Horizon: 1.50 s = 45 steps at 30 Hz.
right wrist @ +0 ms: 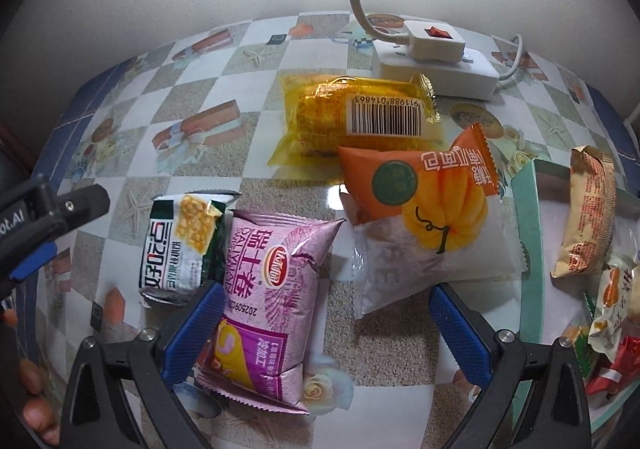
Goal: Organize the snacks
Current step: 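Grasp the green cracker pack with the left tool while the right grasps the pink roll bag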
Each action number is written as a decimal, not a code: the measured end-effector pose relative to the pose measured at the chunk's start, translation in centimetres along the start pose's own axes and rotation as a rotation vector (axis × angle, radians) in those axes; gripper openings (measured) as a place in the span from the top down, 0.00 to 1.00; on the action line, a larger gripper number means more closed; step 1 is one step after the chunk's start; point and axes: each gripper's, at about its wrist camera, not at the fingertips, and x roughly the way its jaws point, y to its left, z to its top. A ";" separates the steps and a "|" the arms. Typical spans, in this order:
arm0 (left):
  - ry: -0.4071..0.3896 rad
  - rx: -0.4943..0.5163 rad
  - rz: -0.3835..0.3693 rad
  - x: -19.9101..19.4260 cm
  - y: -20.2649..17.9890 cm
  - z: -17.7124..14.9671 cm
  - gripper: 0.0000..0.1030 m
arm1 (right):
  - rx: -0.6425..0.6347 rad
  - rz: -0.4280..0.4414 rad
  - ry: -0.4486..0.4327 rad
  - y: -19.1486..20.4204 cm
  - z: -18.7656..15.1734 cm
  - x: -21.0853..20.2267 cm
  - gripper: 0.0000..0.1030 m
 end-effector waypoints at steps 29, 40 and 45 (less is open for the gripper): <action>0.082 0.179 -0.055 2.8 -6.4 -1.3 0.06 | -0.044 0.003 0.051 -0.2 -0.2 0.6 0.16; 0.080 0.128 -0.037 2.9 -4.5 -0.8 0.06 | -0.048 -0.002 0.050 -0.6 -0.3 0.5 0.18; 0.096 0.144 -0.045 3.1 -5.2 -1.0 0.07 | -0.056 -0.010 0.049 -0.2 -0.2 0.6 0.19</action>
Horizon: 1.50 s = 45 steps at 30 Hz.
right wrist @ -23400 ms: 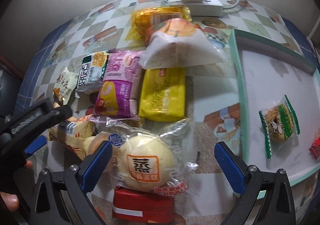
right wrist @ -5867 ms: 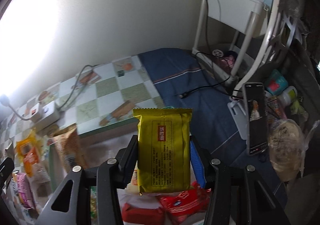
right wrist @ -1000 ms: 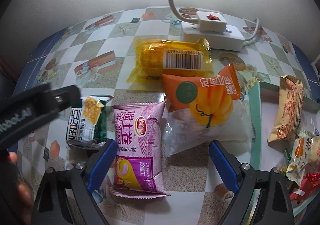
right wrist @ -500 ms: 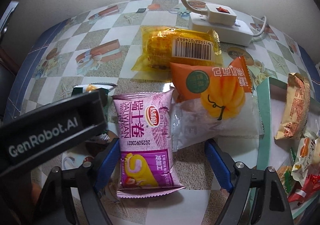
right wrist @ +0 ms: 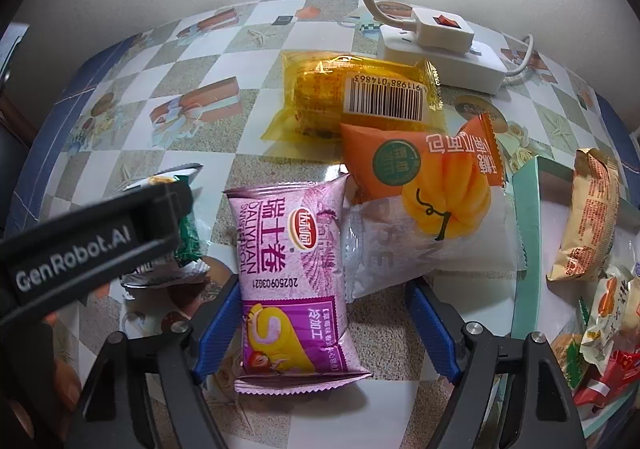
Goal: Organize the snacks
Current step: 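Grasp the green cracker pack with the left tool while the right grasps the pink roll bag, then carry the green cracker pack and pink roll bag over the tray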
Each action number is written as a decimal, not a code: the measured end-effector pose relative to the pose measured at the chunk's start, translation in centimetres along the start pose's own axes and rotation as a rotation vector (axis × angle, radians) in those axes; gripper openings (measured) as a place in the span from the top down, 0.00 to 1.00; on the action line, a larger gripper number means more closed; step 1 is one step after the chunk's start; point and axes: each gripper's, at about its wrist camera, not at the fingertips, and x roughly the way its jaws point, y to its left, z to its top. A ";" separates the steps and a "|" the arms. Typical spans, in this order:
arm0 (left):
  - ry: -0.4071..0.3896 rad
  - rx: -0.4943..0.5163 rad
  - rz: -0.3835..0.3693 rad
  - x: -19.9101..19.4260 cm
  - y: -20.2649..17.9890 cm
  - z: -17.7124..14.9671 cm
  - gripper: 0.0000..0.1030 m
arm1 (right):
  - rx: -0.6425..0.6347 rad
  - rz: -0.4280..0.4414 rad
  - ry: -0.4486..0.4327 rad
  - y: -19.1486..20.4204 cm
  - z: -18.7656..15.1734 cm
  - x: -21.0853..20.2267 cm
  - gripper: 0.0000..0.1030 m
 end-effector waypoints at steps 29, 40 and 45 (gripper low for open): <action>0.017 -0.014 -0.021 -0.6 0.6 -0.4 0.48 | -0.040 0.019 0.023 0.7 0.0 -0.5 0.52; 0.004 -0.042 0.008 -0.8 0.2 -0.7 0.49 | -0.033 0.066 0.038 -0.1 -0.5 -1.9 0.56; -0.012 -0.058 0.017 -1.8 0.5 -1.0 0.49 | -0.018 0.101 0.026 -0.8 -0.6 -3.4 0.56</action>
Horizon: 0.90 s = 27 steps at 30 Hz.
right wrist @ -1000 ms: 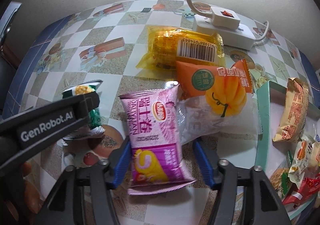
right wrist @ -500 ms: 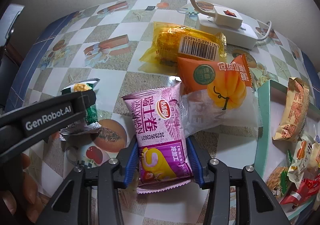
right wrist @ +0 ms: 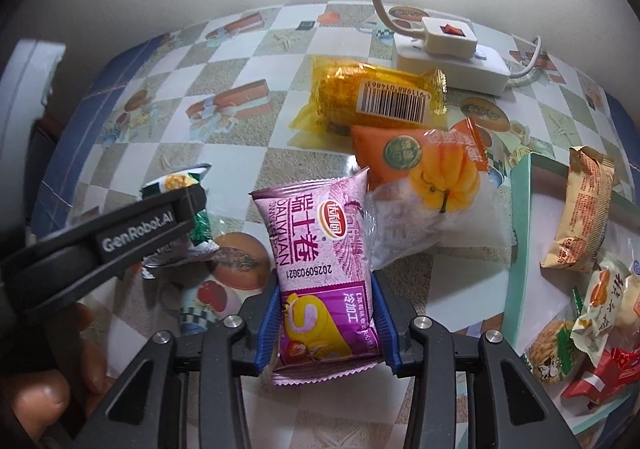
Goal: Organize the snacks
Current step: 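Carry the green cracker pack and pink roll bag over the tray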
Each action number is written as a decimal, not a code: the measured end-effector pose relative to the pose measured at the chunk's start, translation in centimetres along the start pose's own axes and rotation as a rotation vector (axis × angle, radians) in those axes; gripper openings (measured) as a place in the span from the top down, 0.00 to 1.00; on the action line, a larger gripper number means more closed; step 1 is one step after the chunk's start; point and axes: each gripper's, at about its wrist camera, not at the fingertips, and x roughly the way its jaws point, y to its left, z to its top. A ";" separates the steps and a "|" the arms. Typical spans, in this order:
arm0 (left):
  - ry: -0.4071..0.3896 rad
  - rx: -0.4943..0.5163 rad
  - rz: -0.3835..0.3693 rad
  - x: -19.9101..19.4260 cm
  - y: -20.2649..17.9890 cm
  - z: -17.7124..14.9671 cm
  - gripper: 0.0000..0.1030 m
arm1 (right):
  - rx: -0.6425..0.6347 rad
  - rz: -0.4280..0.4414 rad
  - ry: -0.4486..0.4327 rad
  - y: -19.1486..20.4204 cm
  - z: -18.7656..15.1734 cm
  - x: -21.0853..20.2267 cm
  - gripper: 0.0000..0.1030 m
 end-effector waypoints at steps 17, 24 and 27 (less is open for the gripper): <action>-0.275 -0.060 -0.047 -11.8 1.5 0.5 0.49 | 0.020 0.102 -0.184 -0.4 0.8 -8.9 0.56; -0.354 -0.076 -0.098 -15.2 1.4 0.2 0.49 | 0.092 0.029 -0.274 -4.5 1.2 -12.2 0.56; -0.377 -0.074 -0.113 -16.2 1.1 0.0 0.49 | 0.142 0.003 -0.300 -7.1 1.3 -13.1 0.56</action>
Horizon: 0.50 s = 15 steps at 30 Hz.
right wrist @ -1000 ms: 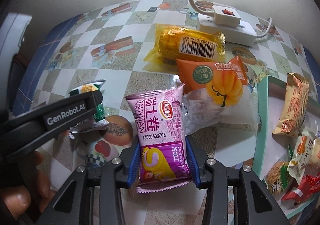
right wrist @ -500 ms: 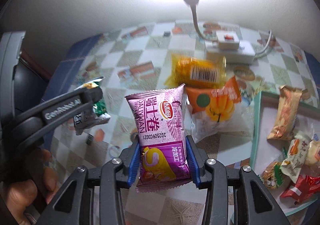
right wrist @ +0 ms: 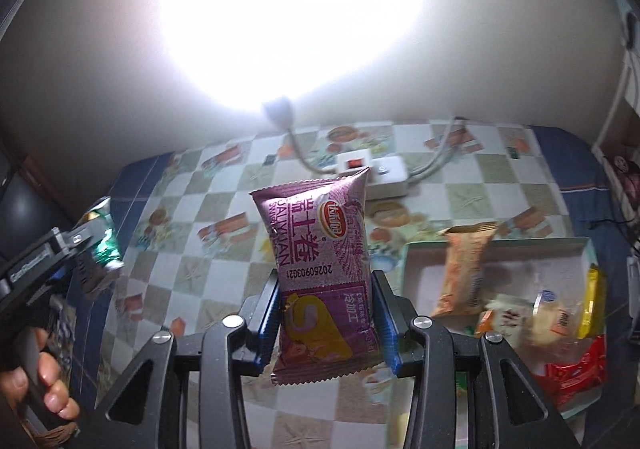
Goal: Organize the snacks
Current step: 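Carry the green cracker pack and pink roll bag over the tray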
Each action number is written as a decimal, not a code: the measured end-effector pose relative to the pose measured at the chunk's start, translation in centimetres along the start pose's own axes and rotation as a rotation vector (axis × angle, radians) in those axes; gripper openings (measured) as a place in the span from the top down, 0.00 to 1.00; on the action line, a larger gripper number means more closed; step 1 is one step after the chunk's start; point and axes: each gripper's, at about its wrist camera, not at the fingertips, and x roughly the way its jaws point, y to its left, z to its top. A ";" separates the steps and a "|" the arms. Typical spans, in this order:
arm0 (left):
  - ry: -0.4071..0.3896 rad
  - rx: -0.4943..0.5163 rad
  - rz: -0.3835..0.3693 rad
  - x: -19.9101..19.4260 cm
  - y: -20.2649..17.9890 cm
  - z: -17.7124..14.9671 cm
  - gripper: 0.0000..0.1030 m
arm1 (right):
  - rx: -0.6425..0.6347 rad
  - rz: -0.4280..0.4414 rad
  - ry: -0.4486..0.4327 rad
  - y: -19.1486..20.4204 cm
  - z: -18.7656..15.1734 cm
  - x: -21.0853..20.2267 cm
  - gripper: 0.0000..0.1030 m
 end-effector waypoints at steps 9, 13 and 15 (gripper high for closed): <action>-0.014 0.017 -0.050 -1.1 -2.4 -0.5 0.49 | 0.131 -0.119 -0.052 -7.8 0.8 -2.0 0.56; -0.016 0.044 -0.081 -1.2 -4.6 -0.9 0.49 | 0.178 -0.201 -0.077 -11.3 0.8 -3.3 0.56; -0.004 0.057 -0.102 -0.8 -5.9 -1.3 0.49 | 0.202 -0.233 -0.092 -13.1 0.8 -4.0 0.56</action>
